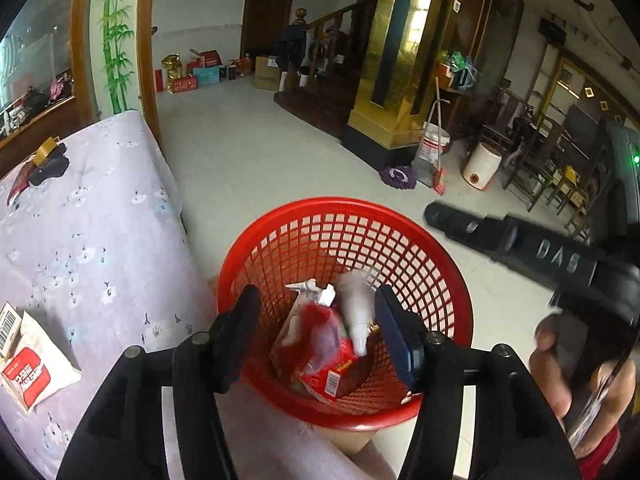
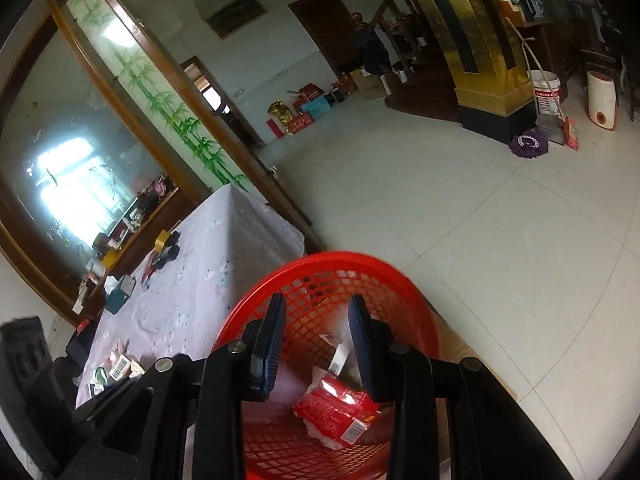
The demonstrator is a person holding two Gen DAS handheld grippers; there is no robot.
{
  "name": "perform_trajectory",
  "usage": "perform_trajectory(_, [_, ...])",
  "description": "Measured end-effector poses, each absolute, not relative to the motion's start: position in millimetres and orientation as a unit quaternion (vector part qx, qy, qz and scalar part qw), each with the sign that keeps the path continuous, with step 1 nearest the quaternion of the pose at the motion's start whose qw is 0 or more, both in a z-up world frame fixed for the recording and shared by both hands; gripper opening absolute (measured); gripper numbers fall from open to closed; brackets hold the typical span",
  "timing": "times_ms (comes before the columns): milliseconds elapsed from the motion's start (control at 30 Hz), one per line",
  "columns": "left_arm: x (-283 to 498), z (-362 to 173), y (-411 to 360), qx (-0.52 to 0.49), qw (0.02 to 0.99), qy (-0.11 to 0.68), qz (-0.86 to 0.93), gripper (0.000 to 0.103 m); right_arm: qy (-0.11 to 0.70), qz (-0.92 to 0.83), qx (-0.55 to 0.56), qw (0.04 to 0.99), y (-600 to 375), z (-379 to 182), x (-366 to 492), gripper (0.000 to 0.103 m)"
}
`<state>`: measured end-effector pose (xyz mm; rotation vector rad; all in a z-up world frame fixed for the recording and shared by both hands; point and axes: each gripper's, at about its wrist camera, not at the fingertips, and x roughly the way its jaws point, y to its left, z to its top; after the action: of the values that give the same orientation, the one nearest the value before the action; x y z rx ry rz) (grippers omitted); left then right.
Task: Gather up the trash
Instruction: 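Release the red bag and white bottle into the red wastebasket, then move both open grippers back over the table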
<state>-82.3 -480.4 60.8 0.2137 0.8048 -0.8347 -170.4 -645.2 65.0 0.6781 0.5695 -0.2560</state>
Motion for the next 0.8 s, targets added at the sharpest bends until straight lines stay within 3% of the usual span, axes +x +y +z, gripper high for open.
perform_trajectory(300, [-105.9, 71.2, -416.4, 0.109, 0.855, 0.348, -0.368, 0.062, 0.268, -0.100, 0.321, 0.903, -623.6, 73.6, -179.9, 0.037])
perform_trajectory(400, [-111.3, 74.8, -389.1, 0.101, 0.861, 0.346, -0.358, 0.064, 0.275, -0.072, 0.312, 0.906, -599.1, 76.7, -172.5, 0.041])
perform_trajectory(800, [-98.9, 71.7, -240.7, 0.040, 0.894, 0.361, -0.262, 0.065, 0.332, 0.040, 0.241, 0.911, -472.9, 83.9, -120.2, 0.042])
